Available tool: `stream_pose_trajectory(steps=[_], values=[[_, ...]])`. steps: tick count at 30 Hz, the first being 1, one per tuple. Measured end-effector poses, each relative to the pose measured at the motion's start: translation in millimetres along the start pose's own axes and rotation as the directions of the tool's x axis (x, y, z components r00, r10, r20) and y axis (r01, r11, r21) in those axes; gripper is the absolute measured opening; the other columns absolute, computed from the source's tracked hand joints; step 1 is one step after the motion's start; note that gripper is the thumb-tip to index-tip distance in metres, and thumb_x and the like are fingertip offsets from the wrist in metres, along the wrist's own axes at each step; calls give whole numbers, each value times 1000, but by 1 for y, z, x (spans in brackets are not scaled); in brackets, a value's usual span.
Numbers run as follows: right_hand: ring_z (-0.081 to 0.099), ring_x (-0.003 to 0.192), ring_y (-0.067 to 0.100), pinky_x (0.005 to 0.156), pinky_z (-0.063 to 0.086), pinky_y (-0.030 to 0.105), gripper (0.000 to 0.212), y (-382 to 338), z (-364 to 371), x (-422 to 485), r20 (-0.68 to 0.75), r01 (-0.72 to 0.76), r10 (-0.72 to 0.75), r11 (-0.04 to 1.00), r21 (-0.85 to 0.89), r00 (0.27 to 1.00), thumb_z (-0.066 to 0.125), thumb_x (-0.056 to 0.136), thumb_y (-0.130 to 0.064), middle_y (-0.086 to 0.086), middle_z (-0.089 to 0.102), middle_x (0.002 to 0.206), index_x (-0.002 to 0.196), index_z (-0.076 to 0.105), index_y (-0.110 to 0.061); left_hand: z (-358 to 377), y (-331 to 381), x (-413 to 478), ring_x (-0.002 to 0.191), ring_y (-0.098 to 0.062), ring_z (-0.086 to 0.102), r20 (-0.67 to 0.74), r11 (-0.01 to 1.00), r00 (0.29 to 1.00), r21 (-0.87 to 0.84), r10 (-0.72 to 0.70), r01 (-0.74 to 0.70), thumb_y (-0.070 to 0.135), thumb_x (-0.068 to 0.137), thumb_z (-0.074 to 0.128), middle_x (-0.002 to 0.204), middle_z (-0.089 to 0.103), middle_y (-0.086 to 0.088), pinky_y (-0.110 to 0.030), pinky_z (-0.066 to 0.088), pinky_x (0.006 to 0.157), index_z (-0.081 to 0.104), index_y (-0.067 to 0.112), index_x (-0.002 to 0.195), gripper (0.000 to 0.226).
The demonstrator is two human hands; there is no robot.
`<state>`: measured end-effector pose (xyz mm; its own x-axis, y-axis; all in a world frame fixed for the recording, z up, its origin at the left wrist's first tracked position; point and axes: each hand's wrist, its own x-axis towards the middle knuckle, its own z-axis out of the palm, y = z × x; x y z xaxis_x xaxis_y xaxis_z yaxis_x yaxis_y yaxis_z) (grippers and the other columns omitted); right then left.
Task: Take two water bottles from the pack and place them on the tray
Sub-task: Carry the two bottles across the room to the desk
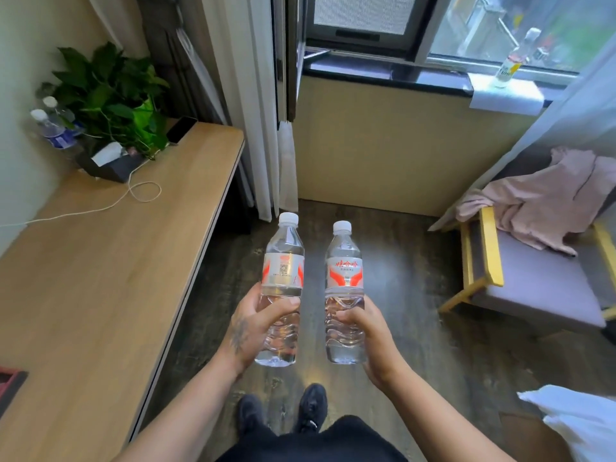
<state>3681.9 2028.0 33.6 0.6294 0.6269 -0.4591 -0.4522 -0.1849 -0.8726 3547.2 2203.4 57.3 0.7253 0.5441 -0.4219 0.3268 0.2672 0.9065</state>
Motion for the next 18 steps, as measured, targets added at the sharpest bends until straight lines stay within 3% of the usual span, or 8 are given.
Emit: stream_pose_trajectory(steps=[6,9,12,15,18], values=[[80,105,26,81,67,31,53,-16,17,25,31,-13,16,997,-81,999,73,74,-30,0,83,111,126,65,-19,-23,7,20,98,-24,83,-49,997,999,-68,-23,19,61,61,83,105,85,4,-48,64,92,72,34,124,69],[80,99,26,85,64,39,66,-23,37,41,81,-20,31,991,-130,996,75,63,-39,4,83,110,125,66,-17,-45,3,19,84,-24,82,-103,986,993,-161,-59,42,50,63,87,97,84,-4,-46,62,82,79,33,111,51],[80,95,24,84,61,41,73,-22,69,56,164,-31,58,986,-162,985,74,59,-41,4,82,109,127,65,-16,-69,-3,6,82,-25,81,-183,974,981,-223,-70,28,47,66,87,95,84,-3,-46,61,79,79,33,112,49],[79,98,28,83,62,41,71,-17,111,67,287,-45,107,975,-216,952,74,60,-40,8,82,115,127,65,-17,-97,-11,-21,79,-18,82,-315,965,947,-261,-69,-16,52,63,86,91,85,4,-29,63,70,80,41,102,41],[76,93,29,78,63,40,68,-8,159,69,427,-58,176,959,-276,887,76,59,-36,12,80,108,123,68,-15,-122,-26,-58,78,-12,82,-477,943,874,-325,-95,-75,54,59,85,88,84,10,-19,61,64,79,36,106,50]])
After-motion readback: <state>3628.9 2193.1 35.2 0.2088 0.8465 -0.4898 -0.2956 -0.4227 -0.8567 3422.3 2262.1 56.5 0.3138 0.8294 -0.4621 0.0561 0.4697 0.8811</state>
